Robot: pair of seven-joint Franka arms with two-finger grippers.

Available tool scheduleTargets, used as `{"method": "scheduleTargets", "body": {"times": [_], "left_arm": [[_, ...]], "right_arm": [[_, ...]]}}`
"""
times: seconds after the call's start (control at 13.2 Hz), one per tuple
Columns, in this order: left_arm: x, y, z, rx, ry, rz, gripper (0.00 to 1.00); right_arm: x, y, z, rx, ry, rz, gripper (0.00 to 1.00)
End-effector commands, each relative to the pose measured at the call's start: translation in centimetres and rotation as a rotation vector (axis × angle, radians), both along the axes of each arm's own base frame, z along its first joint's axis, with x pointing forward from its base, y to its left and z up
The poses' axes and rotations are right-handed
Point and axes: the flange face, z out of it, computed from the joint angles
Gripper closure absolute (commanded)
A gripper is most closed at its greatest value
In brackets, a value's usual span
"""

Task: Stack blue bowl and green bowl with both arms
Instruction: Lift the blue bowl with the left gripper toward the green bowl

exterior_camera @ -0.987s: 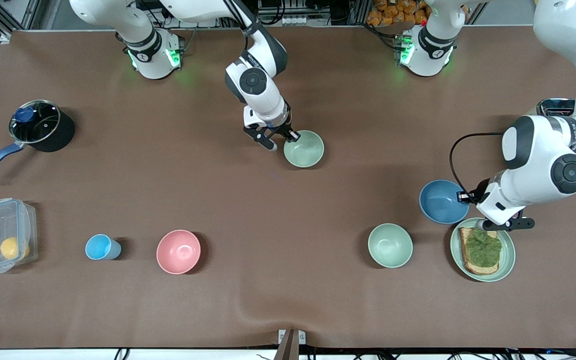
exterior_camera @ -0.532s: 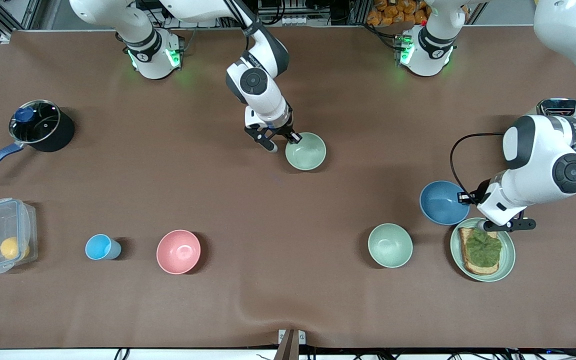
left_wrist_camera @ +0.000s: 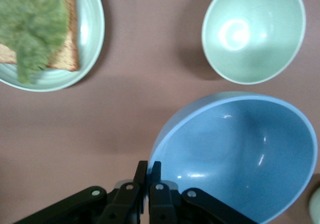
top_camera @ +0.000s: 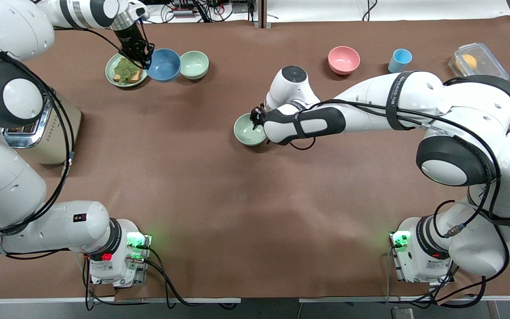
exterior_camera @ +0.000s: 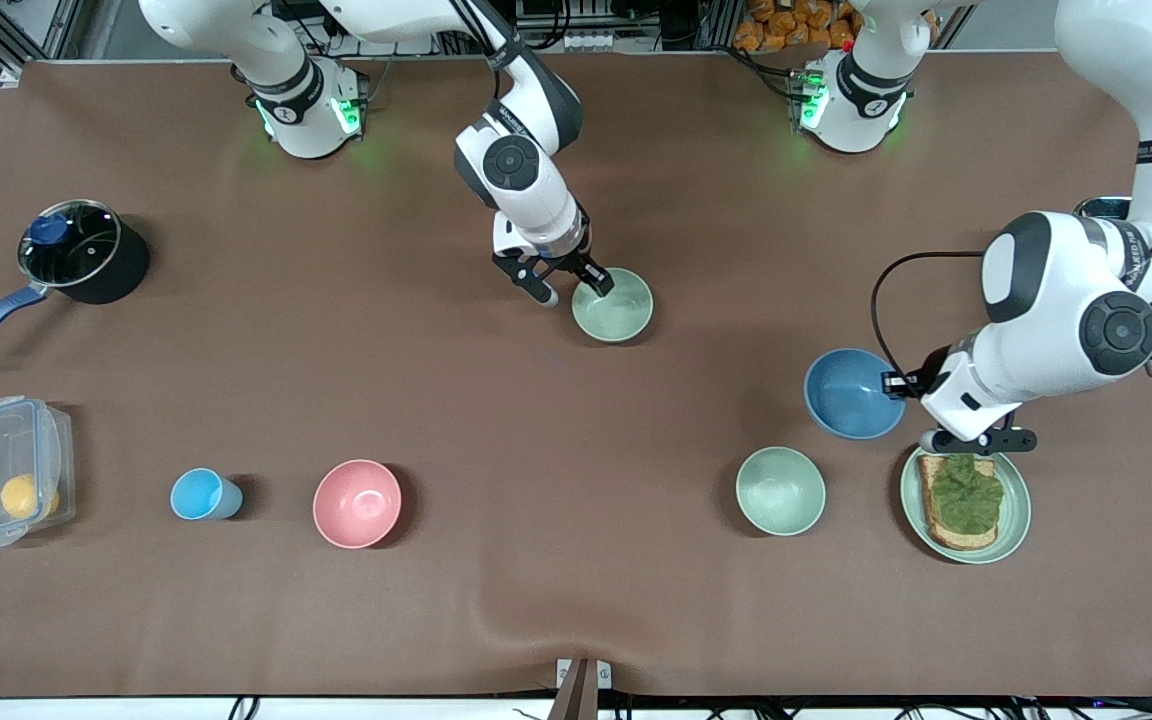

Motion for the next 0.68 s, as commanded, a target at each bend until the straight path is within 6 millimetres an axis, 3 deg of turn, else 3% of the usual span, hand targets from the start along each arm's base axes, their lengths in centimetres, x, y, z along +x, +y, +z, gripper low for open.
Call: {"method": "scheduleTargets", "body": {"times": [0.0,0.3,0.61], "left_arm": [[-1.6,-4.1,1.5,-0.01,0.036,0.062,1.0],[-3.2,-9.7,1.5,-0.019,0.06,0.098,1.0],[-5.1,-13.1,0.8,-0.019,0.085,0.129,1.0]], "right_arm": [[2.3,-2.0,1.6,-0.001,0.04,-0.078,0.0],[5.7,-5.8,0.7,-0.039,0.137,-0.259,0.0],[7.2,-8.1,-3.1,-0.012,0.254,-0.459,0.0]]}}
